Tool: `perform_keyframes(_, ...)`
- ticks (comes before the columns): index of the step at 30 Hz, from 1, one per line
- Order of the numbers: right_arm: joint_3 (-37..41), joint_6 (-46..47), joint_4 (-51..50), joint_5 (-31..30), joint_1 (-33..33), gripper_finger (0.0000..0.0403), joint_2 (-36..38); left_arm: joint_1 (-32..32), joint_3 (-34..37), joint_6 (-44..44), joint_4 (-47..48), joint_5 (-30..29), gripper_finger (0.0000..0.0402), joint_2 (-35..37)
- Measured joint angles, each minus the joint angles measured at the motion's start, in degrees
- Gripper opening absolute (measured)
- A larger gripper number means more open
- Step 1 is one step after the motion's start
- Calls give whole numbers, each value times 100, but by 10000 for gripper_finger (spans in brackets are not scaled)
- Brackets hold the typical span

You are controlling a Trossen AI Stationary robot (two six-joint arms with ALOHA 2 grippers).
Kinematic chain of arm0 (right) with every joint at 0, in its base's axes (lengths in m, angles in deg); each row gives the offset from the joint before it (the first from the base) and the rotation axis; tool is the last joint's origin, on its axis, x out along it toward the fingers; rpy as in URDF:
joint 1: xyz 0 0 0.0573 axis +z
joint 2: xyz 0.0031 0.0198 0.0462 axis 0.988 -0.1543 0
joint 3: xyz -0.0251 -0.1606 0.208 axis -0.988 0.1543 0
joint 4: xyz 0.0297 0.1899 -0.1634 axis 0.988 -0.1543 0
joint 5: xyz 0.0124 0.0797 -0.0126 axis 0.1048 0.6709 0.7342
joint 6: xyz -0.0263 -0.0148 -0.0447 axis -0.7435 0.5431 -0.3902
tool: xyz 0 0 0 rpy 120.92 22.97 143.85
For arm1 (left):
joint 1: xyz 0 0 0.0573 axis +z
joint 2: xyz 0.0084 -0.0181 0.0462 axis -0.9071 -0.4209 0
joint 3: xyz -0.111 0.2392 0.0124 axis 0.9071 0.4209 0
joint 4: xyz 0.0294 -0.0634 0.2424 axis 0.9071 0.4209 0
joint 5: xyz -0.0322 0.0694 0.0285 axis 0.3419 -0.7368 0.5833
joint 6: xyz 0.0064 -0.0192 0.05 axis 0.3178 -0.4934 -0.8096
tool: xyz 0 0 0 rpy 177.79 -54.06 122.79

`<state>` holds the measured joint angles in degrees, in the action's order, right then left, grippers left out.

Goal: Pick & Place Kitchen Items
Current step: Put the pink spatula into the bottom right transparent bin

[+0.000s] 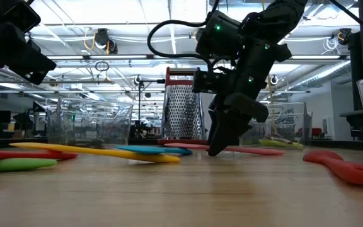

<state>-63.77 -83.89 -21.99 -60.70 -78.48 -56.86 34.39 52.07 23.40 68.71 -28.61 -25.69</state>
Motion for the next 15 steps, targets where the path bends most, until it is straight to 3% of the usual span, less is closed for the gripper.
perform_keyframes(9, 9, 257, 1, -12, 34, 30, -17, 0, 0, 85, 0, -4, 4, 0)
perform_keyframes(15, 29, 266, 23, -109, 213, 21, 201, 0, 0, 83, 2, -4, 15, 0)
